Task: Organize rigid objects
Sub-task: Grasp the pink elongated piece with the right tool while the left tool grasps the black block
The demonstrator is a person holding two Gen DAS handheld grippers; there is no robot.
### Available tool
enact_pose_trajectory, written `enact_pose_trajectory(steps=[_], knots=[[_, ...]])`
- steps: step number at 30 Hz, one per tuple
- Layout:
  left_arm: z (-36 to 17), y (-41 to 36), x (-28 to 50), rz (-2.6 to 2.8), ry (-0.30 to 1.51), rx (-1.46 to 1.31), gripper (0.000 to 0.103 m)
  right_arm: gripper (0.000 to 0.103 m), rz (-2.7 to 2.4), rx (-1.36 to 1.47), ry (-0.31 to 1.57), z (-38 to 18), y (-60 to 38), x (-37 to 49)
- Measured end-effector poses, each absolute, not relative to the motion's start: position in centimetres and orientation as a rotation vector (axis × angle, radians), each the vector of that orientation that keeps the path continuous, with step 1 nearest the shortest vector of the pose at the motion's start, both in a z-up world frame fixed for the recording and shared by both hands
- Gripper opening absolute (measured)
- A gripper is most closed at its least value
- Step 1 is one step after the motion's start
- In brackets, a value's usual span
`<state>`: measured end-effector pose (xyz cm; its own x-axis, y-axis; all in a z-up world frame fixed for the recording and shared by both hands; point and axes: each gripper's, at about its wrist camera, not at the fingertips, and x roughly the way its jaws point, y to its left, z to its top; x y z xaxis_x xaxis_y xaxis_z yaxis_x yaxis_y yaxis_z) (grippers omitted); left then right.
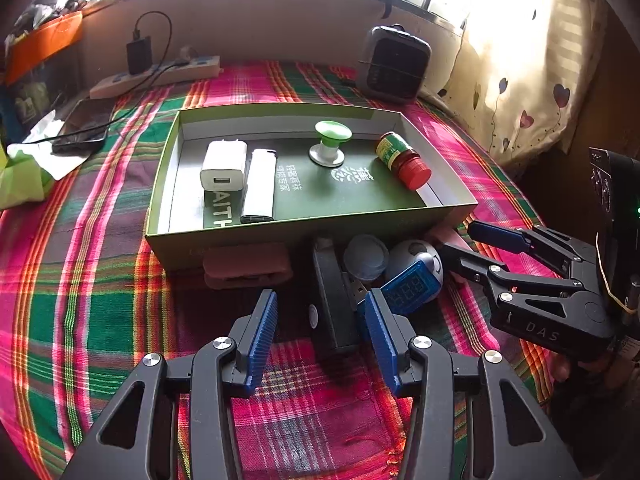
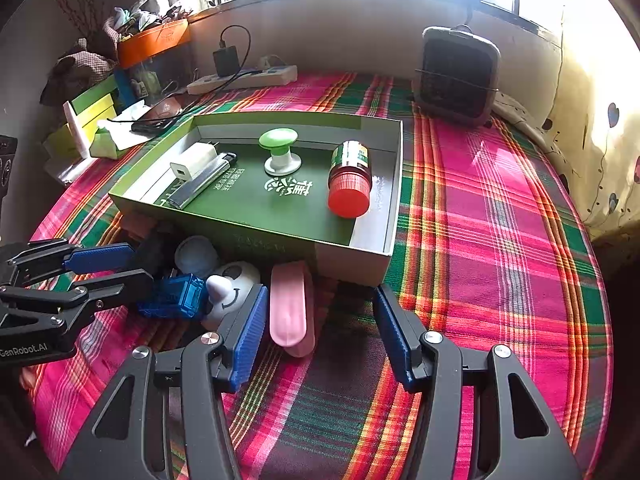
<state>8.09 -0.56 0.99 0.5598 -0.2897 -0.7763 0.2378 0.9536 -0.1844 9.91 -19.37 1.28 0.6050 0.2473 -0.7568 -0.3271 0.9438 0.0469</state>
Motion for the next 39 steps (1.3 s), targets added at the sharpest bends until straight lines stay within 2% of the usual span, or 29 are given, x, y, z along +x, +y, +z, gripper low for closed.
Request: enact_pose_trajectory(steps=[12, 17, 25, 30, 39], knots=[[0.8, -0.3, 8.8, -0.283, 0.927, -0.085, 0.045, 0.030, 0.336, -0.084, 0.886, 0.8, -19.4, 10.4], [0.9, -0.4, 8.5, -0.272, 0.922, -0.059, 0.045, 0.023, 0.339, -0.074, 0.884, 0.8, -19.6, 10.4], [1.0, -0.8, 8.3, -0.240, 0.910, -0.012, 0.044, 0.020, 0.338, -0.069, 0.878, 1.0, -19.6, 10.4], [1.1, -1.2, 8.6, -0.241, 0.904, -0.005, 0.036, 0.020, 0.336, -0.067, 0.877, 1.0, -19.6, 10.3], [1.0, -0.9, 8.6, -0.248, 0.909, -0.013, 0.034, 0.020, 0.336, -0.053, 0.881, 1.0, -19.8, 10.5]])
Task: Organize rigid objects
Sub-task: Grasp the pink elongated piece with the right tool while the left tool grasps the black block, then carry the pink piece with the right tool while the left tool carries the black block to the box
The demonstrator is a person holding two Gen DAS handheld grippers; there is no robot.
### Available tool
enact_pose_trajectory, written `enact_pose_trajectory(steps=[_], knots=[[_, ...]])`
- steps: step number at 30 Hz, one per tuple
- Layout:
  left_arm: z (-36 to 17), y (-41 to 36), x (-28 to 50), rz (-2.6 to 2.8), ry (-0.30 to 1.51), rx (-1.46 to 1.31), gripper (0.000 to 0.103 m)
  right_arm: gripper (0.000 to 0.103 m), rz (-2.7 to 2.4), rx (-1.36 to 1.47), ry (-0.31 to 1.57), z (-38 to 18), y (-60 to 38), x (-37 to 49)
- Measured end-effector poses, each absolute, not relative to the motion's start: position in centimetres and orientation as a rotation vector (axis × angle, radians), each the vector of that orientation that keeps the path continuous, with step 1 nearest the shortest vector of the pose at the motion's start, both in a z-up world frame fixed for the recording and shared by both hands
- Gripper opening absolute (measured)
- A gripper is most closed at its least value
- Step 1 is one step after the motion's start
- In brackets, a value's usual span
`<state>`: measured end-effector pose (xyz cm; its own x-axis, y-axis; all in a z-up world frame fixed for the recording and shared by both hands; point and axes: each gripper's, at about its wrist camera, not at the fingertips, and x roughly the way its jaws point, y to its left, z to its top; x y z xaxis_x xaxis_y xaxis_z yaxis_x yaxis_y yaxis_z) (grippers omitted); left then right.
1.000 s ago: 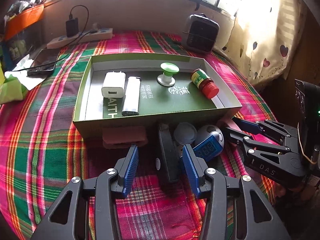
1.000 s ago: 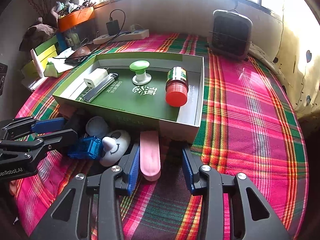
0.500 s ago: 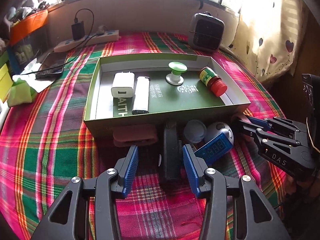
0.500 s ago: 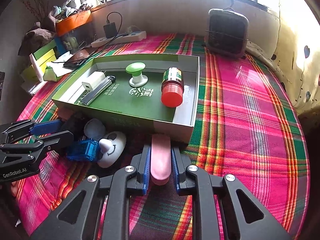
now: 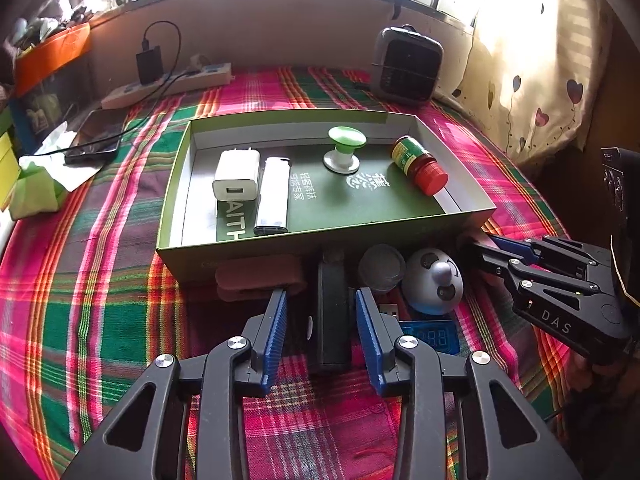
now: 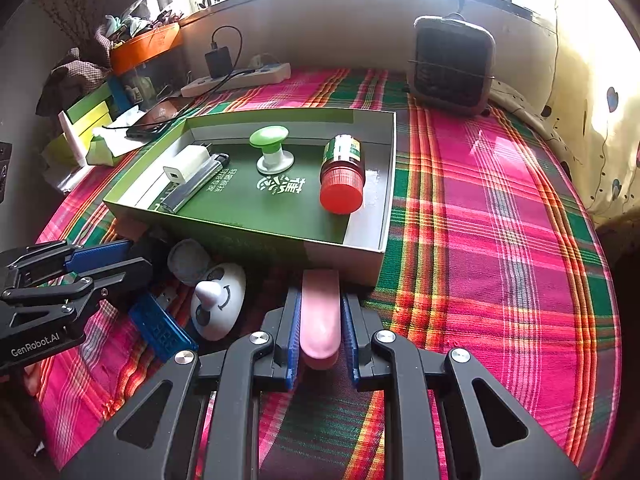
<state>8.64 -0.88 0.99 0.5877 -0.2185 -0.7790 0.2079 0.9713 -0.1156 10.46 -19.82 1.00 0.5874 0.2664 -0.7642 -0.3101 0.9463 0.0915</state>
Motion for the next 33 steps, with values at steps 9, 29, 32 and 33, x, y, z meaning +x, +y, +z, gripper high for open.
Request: enact_pose_trajectory(steps=[9, 29, 32, 33], knots=[[0.30, -1.64, 9.01, -0.247, 0.922, 0.015, 0.034, 0.020, 0.334, -0.050, 0.882, 0.97, -19.87, 10.46], [0.37, -1.62, 8.90, -0.252, 0.917, 0.003, 0.023, 0.019, 0.329, -0.049, 0.880, 1.03, -19.92, 10.20], [0.35, -1.62, 8.79, -0.255, 0.917, 0.001, 0.023, 0.019, 0.330, -0.043, 0.876, 1.13, -19.98, 9.99], [0.39, -1.59, 8.67, -0.255, 0.917, -0.002, 0.023, 0.019, 0.329, -0.039, 0.876, 1.14, -20.03, 9.91]])
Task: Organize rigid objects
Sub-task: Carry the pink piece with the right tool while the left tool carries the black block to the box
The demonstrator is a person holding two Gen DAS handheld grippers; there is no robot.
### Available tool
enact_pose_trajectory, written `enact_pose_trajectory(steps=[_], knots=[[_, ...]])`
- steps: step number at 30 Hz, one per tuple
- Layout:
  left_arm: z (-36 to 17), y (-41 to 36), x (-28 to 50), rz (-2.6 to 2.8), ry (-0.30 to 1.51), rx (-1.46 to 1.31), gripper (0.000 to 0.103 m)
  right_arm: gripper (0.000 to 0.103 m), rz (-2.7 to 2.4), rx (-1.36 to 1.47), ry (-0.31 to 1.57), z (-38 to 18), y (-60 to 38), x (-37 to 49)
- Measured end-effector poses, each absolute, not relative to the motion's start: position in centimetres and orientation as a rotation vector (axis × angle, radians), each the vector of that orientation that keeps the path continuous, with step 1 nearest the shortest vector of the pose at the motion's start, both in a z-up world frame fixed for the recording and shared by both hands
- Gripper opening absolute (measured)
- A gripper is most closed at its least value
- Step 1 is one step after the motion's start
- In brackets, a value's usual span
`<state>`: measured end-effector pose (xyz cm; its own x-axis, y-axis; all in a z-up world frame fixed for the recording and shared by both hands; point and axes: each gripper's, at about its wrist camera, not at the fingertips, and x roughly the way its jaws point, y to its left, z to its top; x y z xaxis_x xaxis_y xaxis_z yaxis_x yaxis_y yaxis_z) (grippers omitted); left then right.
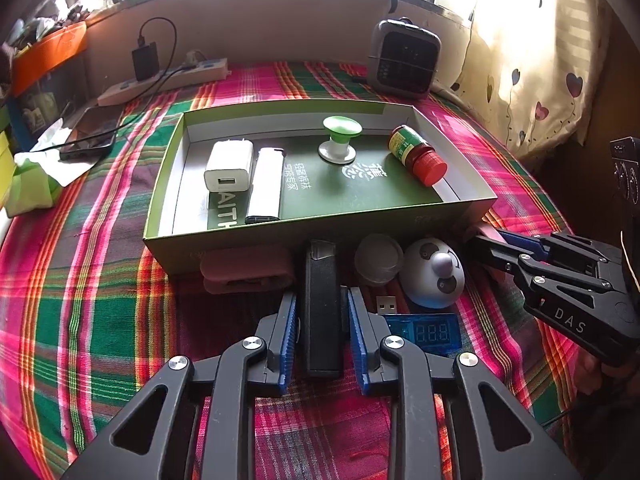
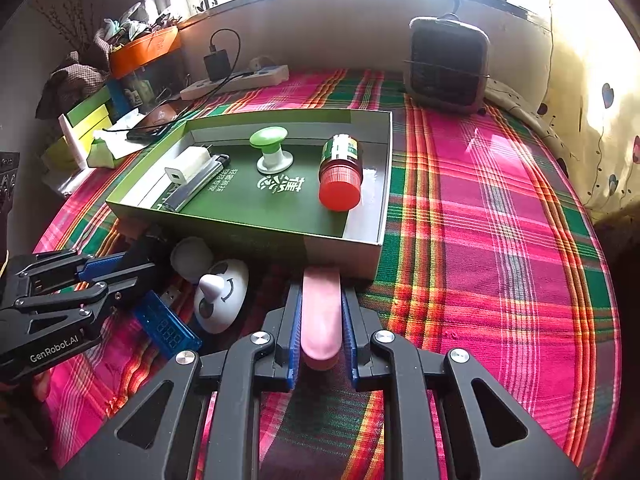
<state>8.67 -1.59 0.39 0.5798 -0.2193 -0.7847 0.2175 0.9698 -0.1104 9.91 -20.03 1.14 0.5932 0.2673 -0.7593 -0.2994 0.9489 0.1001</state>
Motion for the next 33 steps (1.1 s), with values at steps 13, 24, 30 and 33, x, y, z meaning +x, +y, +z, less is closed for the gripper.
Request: enact_pose_trajectory(steps=[13, 24, 30, 33], knots=[[1.9, -0.9, 7.1, -0.280, 0.886, -0.031, 0.023, 0.019, 0.329, 0.014, 0.853, 2.3, -20.7, 8.2], [3.7, 0.2, 7.3, -0.290, 0.865, -0.054, 0.023, 0.019, 0.333, 0.002, 0.803, 4.8, -20.0, 7.3], [4.7, 0.9, 8.4, -0.286, 0.851, -0.067, 0.023, 0.019, 0.352, 0.009, 0.785, 6.0, -19.3, 8.1], [5.0, 1.3, 9.1, -0.286, 0.850, -0.074, 0.023, 0.019, 0.365, 0.009, 0.784, 6.4, -18.8, 8.8]])
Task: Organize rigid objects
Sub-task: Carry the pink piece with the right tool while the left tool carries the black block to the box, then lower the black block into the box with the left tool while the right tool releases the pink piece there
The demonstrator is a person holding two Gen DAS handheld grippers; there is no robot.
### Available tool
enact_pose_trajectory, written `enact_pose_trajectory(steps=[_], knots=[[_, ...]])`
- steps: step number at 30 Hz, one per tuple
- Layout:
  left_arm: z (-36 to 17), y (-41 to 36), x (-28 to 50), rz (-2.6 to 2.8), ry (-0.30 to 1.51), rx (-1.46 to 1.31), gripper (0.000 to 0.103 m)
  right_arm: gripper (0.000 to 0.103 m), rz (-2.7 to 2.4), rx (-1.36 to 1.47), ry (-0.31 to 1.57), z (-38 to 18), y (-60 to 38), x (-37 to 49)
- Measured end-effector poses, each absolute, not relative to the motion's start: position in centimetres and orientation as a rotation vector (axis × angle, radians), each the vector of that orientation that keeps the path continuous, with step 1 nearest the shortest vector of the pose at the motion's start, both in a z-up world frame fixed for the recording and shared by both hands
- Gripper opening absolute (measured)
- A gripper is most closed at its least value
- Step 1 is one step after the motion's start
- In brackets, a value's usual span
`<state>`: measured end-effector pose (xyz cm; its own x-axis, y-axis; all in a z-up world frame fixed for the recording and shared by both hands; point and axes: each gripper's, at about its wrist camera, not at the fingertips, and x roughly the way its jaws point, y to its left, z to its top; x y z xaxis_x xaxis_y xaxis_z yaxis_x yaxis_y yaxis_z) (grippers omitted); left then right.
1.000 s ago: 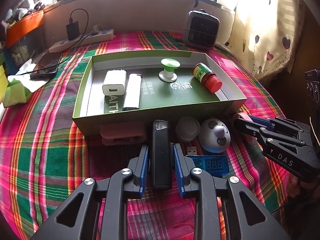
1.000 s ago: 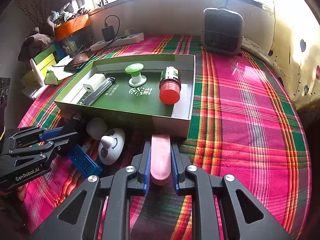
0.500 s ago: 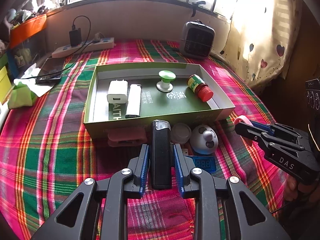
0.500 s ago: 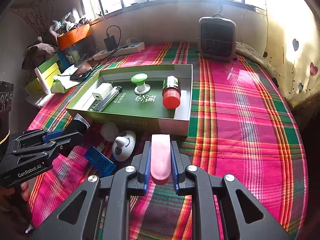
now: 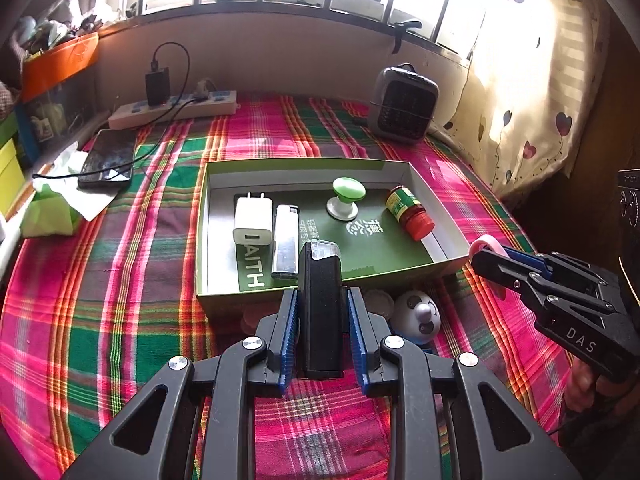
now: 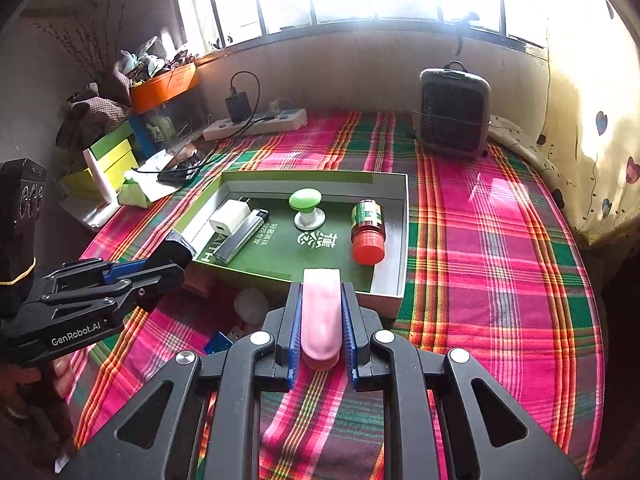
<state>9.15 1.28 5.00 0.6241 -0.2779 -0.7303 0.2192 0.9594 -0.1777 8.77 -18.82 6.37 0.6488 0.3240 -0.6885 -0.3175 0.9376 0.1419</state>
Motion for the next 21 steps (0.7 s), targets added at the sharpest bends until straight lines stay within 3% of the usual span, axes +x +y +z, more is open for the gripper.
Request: enact_pose_trajectory(steps=[21], knots=[[4.1, 0.4, 16.6, -0.321, 0.891, -0.114, 0.023, 0.019, 0.395, -0.003, 0.846, 4.4, -16.0, 15.5]])
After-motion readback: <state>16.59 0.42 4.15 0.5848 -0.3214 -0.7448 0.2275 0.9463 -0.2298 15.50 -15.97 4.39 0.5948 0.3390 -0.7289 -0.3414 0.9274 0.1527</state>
